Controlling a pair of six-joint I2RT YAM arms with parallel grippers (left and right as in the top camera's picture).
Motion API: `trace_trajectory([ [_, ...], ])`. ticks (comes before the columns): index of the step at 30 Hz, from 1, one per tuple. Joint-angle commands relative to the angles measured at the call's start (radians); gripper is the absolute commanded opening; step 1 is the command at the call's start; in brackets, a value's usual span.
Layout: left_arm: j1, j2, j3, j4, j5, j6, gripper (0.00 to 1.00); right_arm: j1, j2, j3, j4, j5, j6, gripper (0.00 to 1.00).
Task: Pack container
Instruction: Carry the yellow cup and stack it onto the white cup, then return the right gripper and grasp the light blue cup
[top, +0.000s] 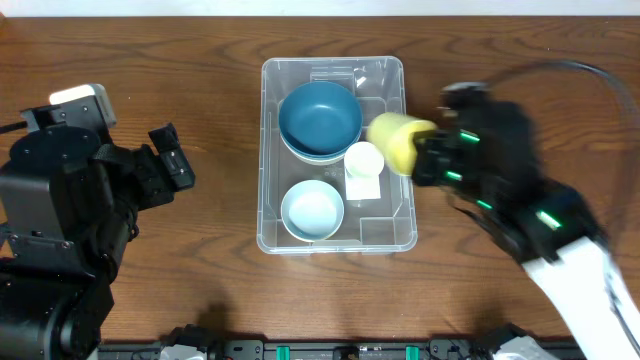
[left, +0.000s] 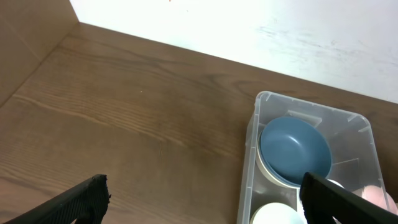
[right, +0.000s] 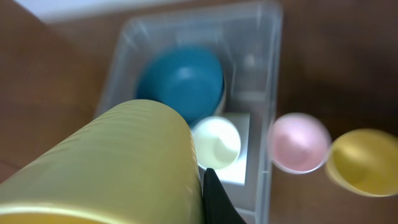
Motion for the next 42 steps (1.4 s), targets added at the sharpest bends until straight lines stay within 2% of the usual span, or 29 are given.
trace_trajectory([
  [1, 0.003, -0.001, -0.002, 0.000, -0.012, 0.002, 0.98, 0.058, 0.145, -0.019, 0.027, 0.059, 0.036, 0.01],
  [7, 0.003, -0.001, -0.002, 0.000, -0.012, 0.002, 0.98, 0.058, 0.336, -0.019, 0.115, 0.110, 0.078, 0.01],
  [14, 0.003, -0.001, -0.002, 0.000, -0.012, 0.002, 0.98, 0.053, 0.365, -0.019, 0.120, 0.115, 0.089, 0.01],
  [15, 0.003, -0.001, -0.002, 0.000, -0.012, 0.002, 0.98, 0.053, 0.366, -0.019, 0.117, 0.115, 0.089, 0.04],
  [17, 0.003, -0.001, -0.002, 0.000, -0.012, 0.002, 0.98, 0.056, 0.367, -0.019, 0.099, 0.117, 0.087, 0.20],
  [24, 0.003, -0.001, -0.002, 0.000, -0.012, 0.002, 0.98, 0.051, 0.359, -0.014, 0.086, 0.164, 0.079, 0.26],
  [29, 0.003, -0.001, -0.002, 0.000, -0.012, 0.002, 0.98, 0.017, 0.274, 0.008, 0.073, 0.212, 0.043, 0.49],
  [33, 0.003, -0.001, -0.002, 0.000, -0.012, 0.002, 0.98, -0.115, 0.136, 0.009, 0.073, 0.257, 0.043, 0.60],
  [37, 0.003, -0.001, -0.002, 0.000, -0.012, 0.002, 0.98, -0.337, 0.057, 0.009, 0.045, 0.227, 0.044, 0.60],
  [42, 0.003, -0.001, -0.002, 0.000, -0.012, 0.002, 0.98, -0.637, 0.101, 0.004, -0.036, 0.097, 0.043, 0.63],
])
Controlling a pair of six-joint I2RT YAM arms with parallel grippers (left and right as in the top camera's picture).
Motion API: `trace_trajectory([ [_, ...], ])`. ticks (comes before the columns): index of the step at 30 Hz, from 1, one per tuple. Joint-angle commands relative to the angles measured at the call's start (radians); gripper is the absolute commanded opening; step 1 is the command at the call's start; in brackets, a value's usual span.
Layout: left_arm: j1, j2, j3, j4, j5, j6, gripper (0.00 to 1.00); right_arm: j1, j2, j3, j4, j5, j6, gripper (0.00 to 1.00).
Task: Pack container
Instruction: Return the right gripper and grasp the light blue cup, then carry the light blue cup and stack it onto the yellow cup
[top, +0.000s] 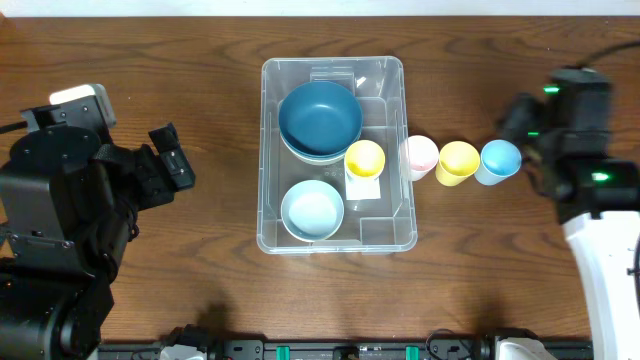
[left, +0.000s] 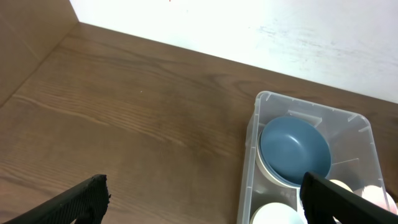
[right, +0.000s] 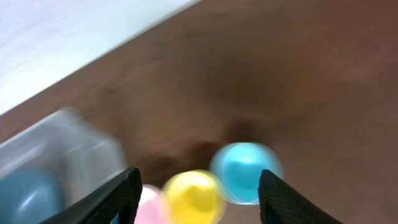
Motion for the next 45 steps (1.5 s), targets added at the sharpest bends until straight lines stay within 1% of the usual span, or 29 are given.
trace_trajectory([
  [1, 0.003, -0.001, -0.002, 0.000, -0.012, 0.002, 0.98, -0.153, 0.075, -0.006, -0.036, -0.118, -0.006, 0.62],
  [3, 0.003, -0.001, -0.002, 0.000, -0.012, 0.002, 0.98, -0.214, 0.133, -0.009, -0.039, -0.211, -0.038, 0.63],
  [5, 0.003, -0.001, -0.002, 0.000, -0.012, 0.002, 0.98, -0.233, 0.188, -0.009, -0.039, -0.273, -0.077, 0.64],
  [7, 0.003, -0.001, -0.002, 0.000, -0.012, 0.002, 0.98, -0.229, 0.255, -0.009, -0.045, -0.286, -0.088, 0.68],
  [9, 0.003, -0.001, -0.002, 0.000, -0.012, 0.002, 0.98, -0.220, 0.316, -0.009, -0.046, -0.286, -0.088, 0.70],
  [13, 0.003, -0.001, -0.002, 0.000, -0.012, 0.002, 0.98, -0.211, 0.425, -0.009, -0.045, -0.285, -0.088, 0.69],
  [14, 0.003, -0.001, -0.002, 0.000, -0.012, 0.002, 0.98, -0.212, 0.447, -0.009, -0.046, -0.285, -0.088, 0.68],
  [15, 0.003, -0.001, -0.002, 0.000, -0.012, 0.002, 0.98, -0.212, 0.473, -0.009, -0.053, -0.279, -0.087, 0.63],
  [19, 0.003, -0.001, -0.002, 0.000, -0.012, 0.002, 0.98, -0.213, 0.515, -0.009, -0.065, -0.250, -0.084, 0.57],
  [20, 0.003, -0.001, -0.002, 0.000, -0.012, 0.002, 0.98, -0.213, 0.518, -0.009, -0.064, -0.248, -0.084, 0.50],
  [21, 0.003, -0.001, -0.002, 0.000, -0.012, 0.002, 0.98, -0.213, 0.518, -0.009, -0.064, -0.248, -0.084, 0.37],
  [23, 0.003, -0.001, -0.002, 0.000, -0.012, 0.002, 0.98, -0.215, 0.514, -0.009, -0.063, -0.246, -0.084, 0.21],
  [24, 0.003, -0.001, -0.002, 0.000, -0.012, 0.002, 0.98, -0.215, 0.513, -0.009, -0.064, -0.239, -0.083, 0.10],
  [25, 0.003, -0.001, -0.002, 0.000, -0.012, 0.002, 0.98, -0.217, 0.511, -0.009, -0.069, -0.229, -0.084, 0.01],
  [26, 0.003, -0.001, -0.002, 0.000, -0.012, 0.002, 0.98, -0.219, 0.507, -0.009, -0.076, -0.218, -0.083, 0.02],
  [31, 0.003, -0.001, -0.002, 0.000, -0.012, 0.002, 0.98, -0.221, 0.423, -0.008, -0.111, -0.181, -0.060, 0.01],
  [36, 0.003, -0.001, -0.002, 0.000, -0.012, 0.002, 0.98, -0.173, 0.184, -0.006, -0.105, -0.222, -0.057, 0.02],
  [39, 0.003, -0.001, -0.002, 0.000, -0.012, 0.002, 0.98, -0.080, 0.013, -0.006, -0.073, -0.237, -0.058, 0.01],
  [41, 0.003, -0.001, -0.002, 0.000, -0.012, 0.002, 0.98, 0.010, -0.074, -0.006, -0.057, -0.237, -0.058, 0.01],
  [45, 0.003, -0.001, -0.002, 0.000, -0.012, 0.002, 0.98, 0.204, -0.150, -0.006, -0.056, -0.235, -0.056, 0.01],
])
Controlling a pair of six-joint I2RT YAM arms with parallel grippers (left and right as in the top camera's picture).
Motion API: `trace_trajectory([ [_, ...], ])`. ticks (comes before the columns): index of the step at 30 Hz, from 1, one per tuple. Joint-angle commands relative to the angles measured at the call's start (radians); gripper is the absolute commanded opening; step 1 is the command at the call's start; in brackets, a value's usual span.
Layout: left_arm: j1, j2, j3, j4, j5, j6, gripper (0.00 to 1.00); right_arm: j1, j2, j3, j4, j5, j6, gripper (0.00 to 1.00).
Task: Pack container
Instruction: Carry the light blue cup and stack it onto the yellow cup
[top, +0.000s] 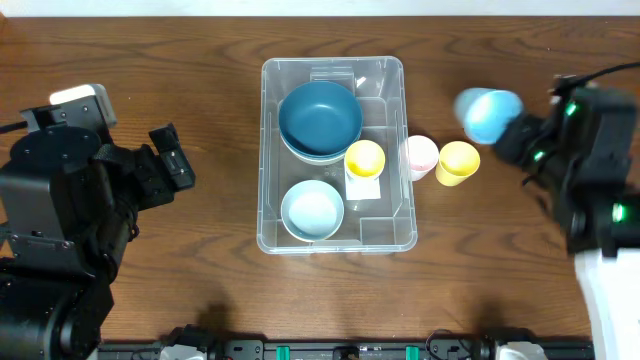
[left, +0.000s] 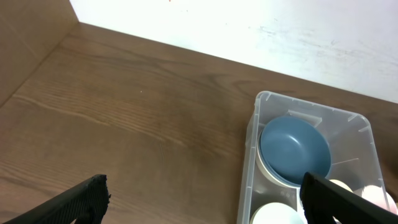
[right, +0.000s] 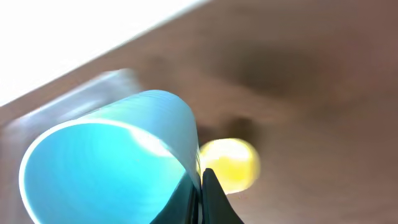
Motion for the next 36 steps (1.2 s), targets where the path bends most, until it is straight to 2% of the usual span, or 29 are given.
trace_trajectory([
  [1, 0.003, -0.001, -0.002, 0.000, -0.012, 0.002, 0.98, 0.155, -0.009, 0.000, -0.012, -0.004, 0.013, 0.01],
  [5, 0.003, -0.001, -0.002, 0.000, -0.012, 0.002, 0.98, 0.304, 0.060, -0.002, -0.034, 0.023, 0.054, 0.01],
  [9, 0.003, -0.001, -0.002, 0.000, -0.012, 0.002, 0.98, 0.389, 0.189, -0.002, -0.037, 0.045, 0.057, 0.01],
  [18, 0.003, -0.001, -0.002, 0.000, -0.012, 0.002, 0.98, 0.448, 0.392, -0.002, 0.016, 0.064, 0.087, 0.01],
  [22, 0.003, -0.001, -0.002, 0.000, -0.012, 0.002, 0.98, 0.457, 0.411, -0.002, 0.071, 0.156, 0.086, 0.01],
  [27, 0.003, -0.001, -0.002, 0.000, -0.012, 0.002, 0.98, 0.457, 0.409, -0.001, 0.097, 0.153, 0.086, 0.01],
  [28, 0.003, -0.001, -0.002, 0.000, -0.012, 0.002, 0.98, 0.457, 0.410, -0.001, 0.095, 0.152, 0.086, 0.06],
  [29, 0.003, -0.001, -0.002, 0.000, -0.012, 0.002, 0.98, 0.457, 0.410, -0.001, 0.091, 0.148, 0.086, 0.24],
  [30, 0.003, -0.001, -0.002, 0.000, -0.012, 0.002, 0.98, 0.457, 0.409, -0.001, 0.084, 0.148, 0.086, 0.48],
  [31, 0.003, -0.001, -0.002, 0.000, -0.012, 0.002, 0.98, 0.457, 0.407, -0.001, 0.076, 0.146, 0.085, 0.54],
  [36, 0.003, -0.001, -0.002, 0.000, -0.012, 0.002, 0.98, 0.447, 0.354, 0.000, 0.055, 0.166, 0.068, 0.58],
])
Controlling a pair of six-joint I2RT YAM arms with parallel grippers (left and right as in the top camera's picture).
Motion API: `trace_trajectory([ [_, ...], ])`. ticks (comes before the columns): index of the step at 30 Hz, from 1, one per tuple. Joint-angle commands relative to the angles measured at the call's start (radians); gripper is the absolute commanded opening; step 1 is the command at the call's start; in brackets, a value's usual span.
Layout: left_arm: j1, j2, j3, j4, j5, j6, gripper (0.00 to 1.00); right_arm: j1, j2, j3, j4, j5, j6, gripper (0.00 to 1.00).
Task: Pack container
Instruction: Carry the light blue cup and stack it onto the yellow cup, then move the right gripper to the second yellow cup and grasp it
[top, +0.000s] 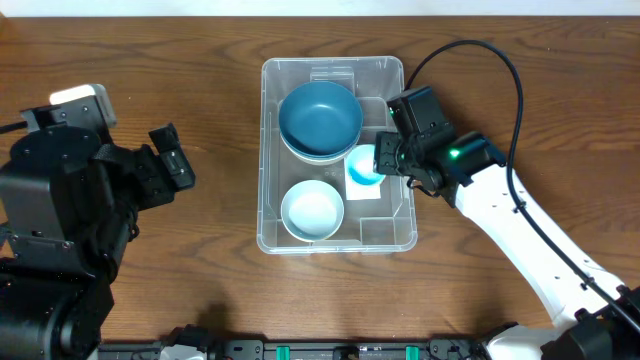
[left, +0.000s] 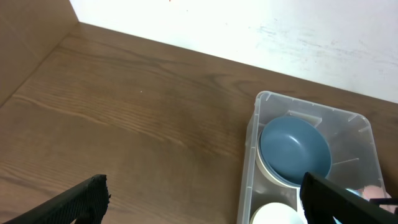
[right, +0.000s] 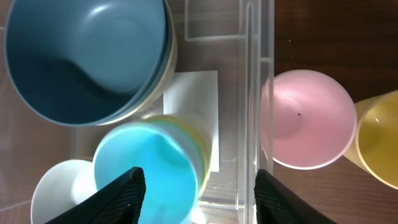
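A clear plastic container (top: 266, 150) stands mid-table. Inside are a dark blue bowl (top: 320, 118) stacked on a pale one, a pale white-blue bowl (top: 313, 210), and a light-blue cup (right: 146, 171) nested upright in a yellow cup (right: 200, 144). My right gripper (right: 199, 202) hangs open just above the blue cup, near the container's right wall (right: 252, 62). Outside that wall stand a pink cup (right: 308, 118) and a second yellow cup (right: 382, 140); the overhead view hides both under my right arm. My left gripper (left: 205, 208) is open, far left of the container.
A white label (right: 189, 106) lies on the container's floor under the cup stack. My right arm's black cable (top: 515, 100) loops over the table to the right. Bare wood surrounds the container. A pale wall edges the table's far side.
My right gripper held the light-blue cup in the air, right of the container. Now that cup sits inside the yellow cup in the container, and the gripper is open above it.
First my right gripper carried a yellow cup at the container's right wall. Then that cup stood on the white cup inside, with the gripper open near the light-blue cup outside. Later it held the blue cup aloft; now the blue cup is nested. My left arm stayed still.
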Motion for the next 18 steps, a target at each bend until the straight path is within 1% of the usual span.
trace_trajectory([
  [1, 0.003, -0.001, -0.002, 0.000, -0.012, 0.002, 0.98, -0.010, -0.075, 0.001, -0.002, 0.051, -0.008, 0.59],
  [4, 0.003, -0.001, -0.002, 0.000, -0.012, 0.002, 0.98, -0.076, -0.160, 0.001, 0.000, 0.112, -0.008, 0.69],
  [6, 0.003, -0.001, -0.002, 0.000, -0.012, 0.002, 0.98, -0.149, -0.208, 0.001, 0.001, 0.118, -0.009, 0.70],
  [9, 0.003, -0.001, -0.002, 0.000, -0.012, 0.002, 0.98, -0.289, -0.247, 0.001, -0.014, 0.081, -0.009, 0.69],
  [11, 0.003, -0.001, -0.002, 0.000, -0.012, 0.002, 0.98, -0.377, -0.246, 0.001, -0.035, 0.022, -0.029, 0.68],
  [14, 0.003, -0.001, -0.002, 0.000, -0.012, 0.002, 0.98, -0.480, -0.209, -0.001, -0.084, -0.068, -0.061, 0.69],
  [18, 0.003, -0.001, -0.002, 0.000, -0.012, 0.002, 0.98, -0.525, -0.116, -0.001, -0.148, -0.096, -0.079, 0.73],
])
